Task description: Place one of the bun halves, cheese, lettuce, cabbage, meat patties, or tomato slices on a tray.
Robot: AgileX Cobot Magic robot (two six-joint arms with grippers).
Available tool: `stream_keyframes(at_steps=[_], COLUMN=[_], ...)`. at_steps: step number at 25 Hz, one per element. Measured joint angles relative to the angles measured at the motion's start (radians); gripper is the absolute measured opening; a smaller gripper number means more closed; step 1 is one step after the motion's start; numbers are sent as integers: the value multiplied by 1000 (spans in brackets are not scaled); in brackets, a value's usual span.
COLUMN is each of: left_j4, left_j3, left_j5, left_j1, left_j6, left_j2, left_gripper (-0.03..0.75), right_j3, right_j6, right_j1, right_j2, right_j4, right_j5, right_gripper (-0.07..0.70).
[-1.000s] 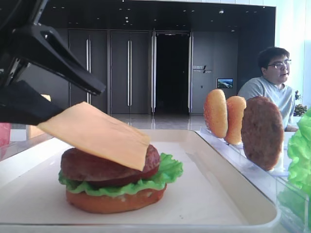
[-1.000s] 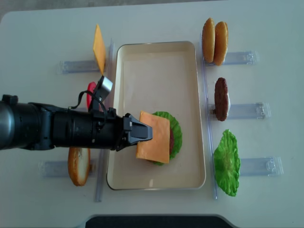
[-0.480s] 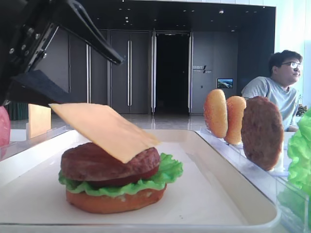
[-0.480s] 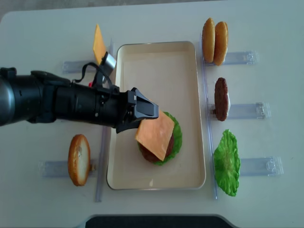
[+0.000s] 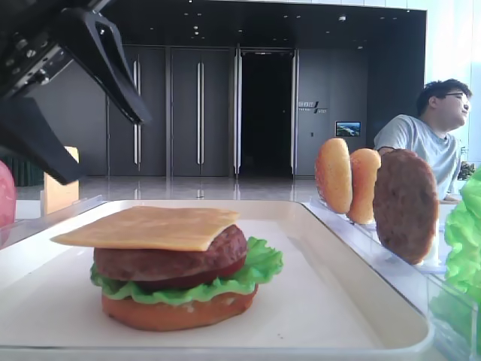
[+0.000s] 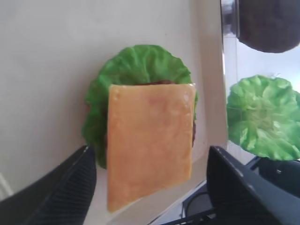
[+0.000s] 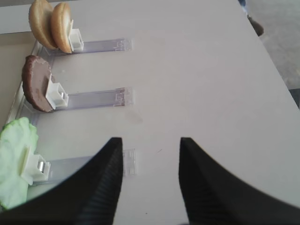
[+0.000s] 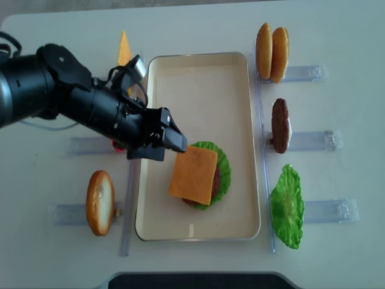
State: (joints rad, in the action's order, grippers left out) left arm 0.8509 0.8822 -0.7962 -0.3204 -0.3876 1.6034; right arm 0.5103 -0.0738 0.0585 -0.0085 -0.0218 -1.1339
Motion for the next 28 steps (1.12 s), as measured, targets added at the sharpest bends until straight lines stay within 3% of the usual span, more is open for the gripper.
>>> stream_keyframes(at_steps=[4, 8, 10, 12, 21, 24, 28], left_j4=[-284, -680, -836, -911, -982, -986, -971], left_j3=[120, 253, 302, 337, 352, 310, 159], left_j5=[-59, -226, -330, -398, -424, -424, -425], left_j1=[0, 0, 9, 36, 300, 322, 322], left_j6=[209, 447, 503, 518, 452, 427, 415], left_j2=[-74, -142, -161, -172, -229, -314, -516], left_gripper=[558, 554, 527, 480, 434, 433, 433], right_j3=[0, 0, 0, 0, 0, 0, 0], right_j6=[0, 0, 0, 0, 0, 0, 0], right_j1=[0, 0, 0, 0, 0, 0, 0], right_j2=[0, 0, 0, 0, 0, 0, 0], right_j4=[0, 0, 0, 3, 7, 11, 16], right_j5=[0, 0, 0, 0, 0, 0, 0], right_gripper=[279, 279, 279, 279, 279, 279, 279])
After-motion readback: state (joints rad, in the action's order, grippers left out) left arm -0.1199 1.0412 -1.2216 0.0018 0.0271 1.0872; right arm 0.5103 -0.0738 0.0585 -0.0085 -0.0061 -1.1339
